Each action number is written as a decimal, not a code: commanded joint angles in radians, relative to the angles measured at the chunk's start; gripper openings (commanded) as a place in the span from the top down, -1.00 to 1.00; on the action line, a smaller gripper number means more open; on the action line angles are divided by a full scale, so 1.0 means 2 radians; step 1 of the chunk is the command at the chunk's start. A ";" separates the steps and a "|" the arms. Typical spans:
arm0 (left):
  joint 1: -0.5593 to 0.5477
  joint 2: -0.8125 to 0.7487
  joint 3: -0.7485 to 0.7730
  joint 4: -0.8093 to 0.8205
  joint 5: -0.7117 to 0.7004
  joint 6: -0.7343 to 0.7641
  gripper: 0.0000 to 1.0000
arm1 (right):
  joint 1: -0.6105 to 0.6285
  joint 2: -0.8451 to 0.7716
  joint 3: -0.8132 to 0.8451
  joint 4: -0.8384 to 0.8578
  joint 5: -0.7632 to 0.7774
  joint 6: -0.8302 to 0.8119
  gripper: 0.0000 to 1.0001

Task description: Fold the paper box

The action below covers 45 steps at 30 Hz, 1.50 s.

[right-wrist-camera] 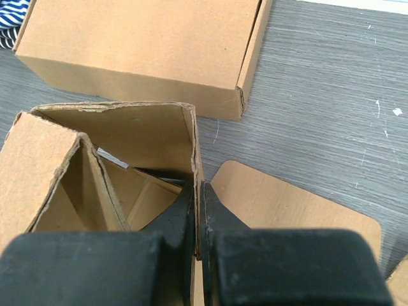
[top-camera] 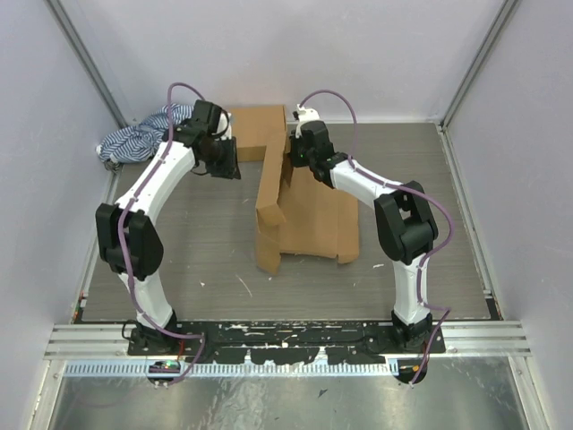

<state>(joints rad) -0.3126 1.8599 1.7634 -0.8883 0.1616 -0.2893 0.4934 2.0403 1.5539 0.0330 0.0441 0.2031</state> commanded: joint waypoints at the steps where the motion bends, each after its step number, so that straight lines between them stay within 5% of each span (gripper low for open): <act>1: -0.025 -0.062 -0.008 -0.001 0.023 -0.001 0.31 | -0.004 -0.022 0.016 -0.036 0.020 -0.026 0.85; 10: -0.081 -0.134 -0.001 -0.003 0.012 -0.009 0.08 | -0.004 -0.029 0.031 -0.059 0.012 -0.035 0.86; 23: -0.142 -0.059 0.064 -0.043 -0.046 0.002 0.10 | -0.009 -0.075 -0.011 -0.066 -0.049 -0.067 0.85; 39: -0.199 0.044 0.185 -0.169 -0.219 0.049 0.10 | -0.026 -0.145 -0.079 -0.093 -0.076 -0.056 0.85; 45: -0.211 0.055 0.169 -0.171 -0.238 0.061 0.18 | -0.026 -0.161 -0.097 -0.092 -0.080 -0.048 0.85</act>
<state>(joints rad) -0.7162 1.9686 2.1056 -1.1923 -0.2470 -0.2031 0.4400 1.7927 1.3705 -0.1642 -0.0883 0.0849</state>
